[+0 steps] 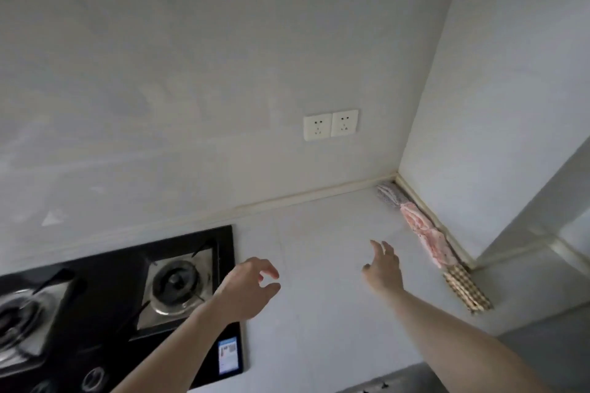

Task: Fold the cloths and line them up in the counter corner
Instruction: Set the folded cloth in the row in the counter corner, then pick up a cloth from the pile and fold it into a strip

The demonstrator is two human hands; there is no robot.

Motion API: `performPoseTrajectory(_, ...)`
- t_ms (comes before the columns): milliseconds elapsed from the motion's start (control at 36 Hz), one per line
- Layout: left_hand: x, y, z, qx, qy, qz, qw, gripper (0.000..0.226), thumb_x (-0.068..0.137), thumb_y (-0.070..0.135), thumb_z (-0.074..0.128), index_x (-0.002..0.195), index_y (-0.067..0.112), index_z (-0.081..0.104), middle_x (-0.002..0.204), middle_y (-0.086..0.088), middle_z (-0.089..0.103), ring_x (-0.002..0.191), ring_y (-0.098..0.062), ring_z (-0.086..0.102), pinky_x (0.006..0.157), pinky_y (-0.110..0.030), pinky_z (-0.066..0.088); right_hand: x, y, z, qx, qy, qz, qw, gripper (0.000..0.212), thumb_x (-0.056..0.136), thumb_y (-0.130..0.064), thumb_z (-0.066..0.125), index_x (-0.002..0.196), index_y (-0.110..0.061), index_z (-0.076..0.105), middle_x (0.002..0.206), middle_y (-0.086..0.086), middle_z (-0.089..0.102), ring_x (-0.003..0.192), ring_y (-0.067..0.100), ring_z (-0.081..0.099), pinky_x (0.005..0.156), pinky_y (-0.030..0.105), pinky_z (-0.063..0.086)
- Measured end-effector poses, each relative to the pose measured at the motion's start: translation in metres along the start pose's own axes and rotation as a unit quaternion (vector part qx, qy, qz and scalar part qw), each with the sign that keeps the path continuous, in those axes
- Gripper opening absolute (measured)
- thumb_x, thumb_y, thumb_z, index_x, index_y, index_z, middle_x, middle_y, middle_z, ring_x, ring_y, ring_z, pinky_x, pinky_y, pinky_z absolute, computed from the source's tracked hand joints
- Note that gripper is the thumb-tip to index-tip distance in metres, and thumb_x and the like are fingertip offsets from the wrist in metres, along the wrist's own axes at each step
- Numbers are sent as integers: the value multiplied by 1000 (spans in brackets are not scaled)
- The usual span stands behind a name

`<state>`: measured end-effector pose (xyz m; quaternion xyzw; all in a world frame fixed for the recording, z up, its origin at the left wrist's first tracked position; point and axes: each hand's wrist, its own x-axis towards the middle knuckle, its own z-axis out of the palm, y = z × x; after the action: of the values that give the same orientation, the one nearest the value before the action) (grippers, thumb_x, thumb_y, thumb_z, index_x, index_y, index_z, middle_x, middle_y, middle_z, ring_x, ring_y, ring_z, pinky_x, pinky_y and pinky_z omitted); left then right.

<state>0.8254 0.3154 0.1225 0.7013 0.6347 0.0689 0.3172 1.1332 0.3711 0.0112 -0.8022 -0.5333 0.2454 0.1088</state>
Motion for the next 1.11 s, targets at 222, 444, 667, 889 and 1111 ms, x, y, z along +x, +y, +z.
performPoseTrajectory(222,-159,-123,-54,-45,137,-100,984,17,88,30,68,104,35,73,108,18,61,101,-5,65,90,-22,50,-148,-183,63,63,-141,-317,936,60,96,-10,54,152,-21,36,158,1,34,143,18,37,115,24,27)
performPoseTrajectory(444,-343,-238,-84,-42,273,-218,936,27,91,33,66,117,33,65,122,14,52,113,-12,56,97,-29,49,-326,-307,117,87,-230,-464,851,54,95,-23,59,144,-39,42,147,-20,37,137,5,39,116,33,36)
performPoseTrajectory(667,-485,-323,-100,-60,348,-301,886,29,94,32,64,122,38,58,134,11,50,121,-13,51,99,-30,43,-462,-392,169,46,-295,-559,773,54,95,-22,60,147,-30,43,152,-13,36,141,8,36,117,32,34)
performPoseTrajectory(889,-563,-409,-110,-73,385,-358,847,32,91,31,66,122,36,59,132,12,51,123,-15,53,103,-35,45,-535,-470,233,18,-333,-604,724,54,95,-22,60,145,-30,44,149,-14,38,138,7,37,116,33,35)
performPoseTrajectory(1111,-604,-491,-134,-84,400,-398,822,32,87,24,70,113,39,58,118,15,48,118,-17,54,98,-29,41,-585,-549,312,7,-383,-588,712,53,94,-19,59,144,-28,43,146,-10,38,135,8,38,108,22,31)
